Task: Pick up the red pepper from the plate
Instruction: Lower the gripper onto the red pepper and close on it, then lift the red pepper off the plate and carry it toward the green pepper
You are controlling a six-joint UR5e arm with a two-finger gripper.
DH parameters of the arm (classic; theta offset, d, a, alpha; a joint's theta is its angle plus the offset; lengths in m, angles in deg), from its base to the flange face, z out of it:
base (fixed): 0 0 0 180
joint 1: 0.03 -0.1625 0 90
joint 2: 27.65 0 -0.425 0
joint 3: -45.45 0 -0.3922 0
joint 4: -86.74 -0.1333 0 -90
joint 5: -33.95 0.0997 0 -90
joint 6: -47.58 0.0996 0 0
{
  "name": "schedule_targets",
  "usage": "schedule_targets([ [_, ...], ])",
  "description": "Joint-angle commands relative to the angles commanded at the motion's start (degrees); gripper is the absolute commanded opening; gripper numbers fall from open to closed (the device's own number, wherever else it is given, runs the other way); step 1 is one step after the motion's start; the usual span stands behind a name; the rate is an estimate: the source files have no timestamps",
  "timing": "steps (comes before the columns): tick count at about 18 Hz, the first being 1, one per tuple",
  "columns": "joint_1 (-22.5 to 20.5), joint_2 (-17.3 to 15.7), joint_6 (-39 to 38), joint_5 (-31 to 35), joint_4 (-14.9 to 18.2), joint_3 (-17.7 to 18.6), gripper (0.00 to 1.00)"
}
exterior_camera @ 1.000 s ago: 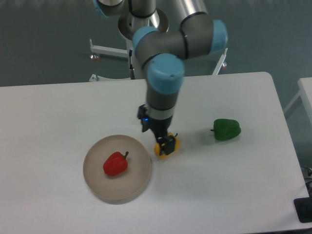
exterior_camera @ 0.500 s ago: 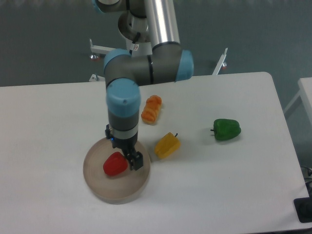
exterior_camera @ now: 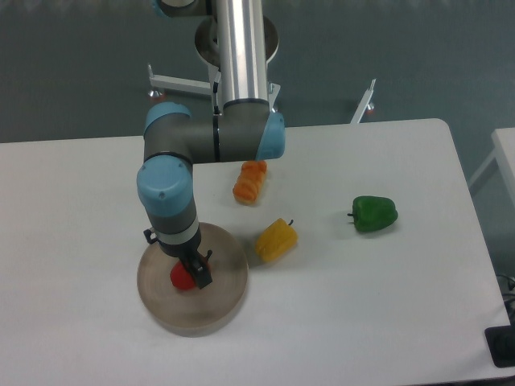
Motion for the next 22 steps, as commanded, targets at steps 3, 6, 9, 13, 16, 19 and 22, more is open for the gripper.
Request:
schedule_targets([
  [3, 0.5, 1.4, -0.3, 0.1, -1.5, 0.0, 1.00],
  [6, 0.7, 2.0, -0.2, 0.2, -2.4, 0.0, 1.00],
  [9, 0.7, 2.0, 0.2, 0.4, -2.4, 0.0, 0.90],
  [13, 0.7, 1.8, 0.3, 2.0, -2.0, -0.2, 0.50],
  [16, 0.4, 0.2, -0.3, 1.4, -1.6, -1.1, 0.38],
  [19, -1.1, -2.4, -0.5, 1.4, -0.7, -0.5, 0.38],
  [22, -4.0, -5.2, -0.7, 1.1, 3.6, -1.1, 0.37],
])
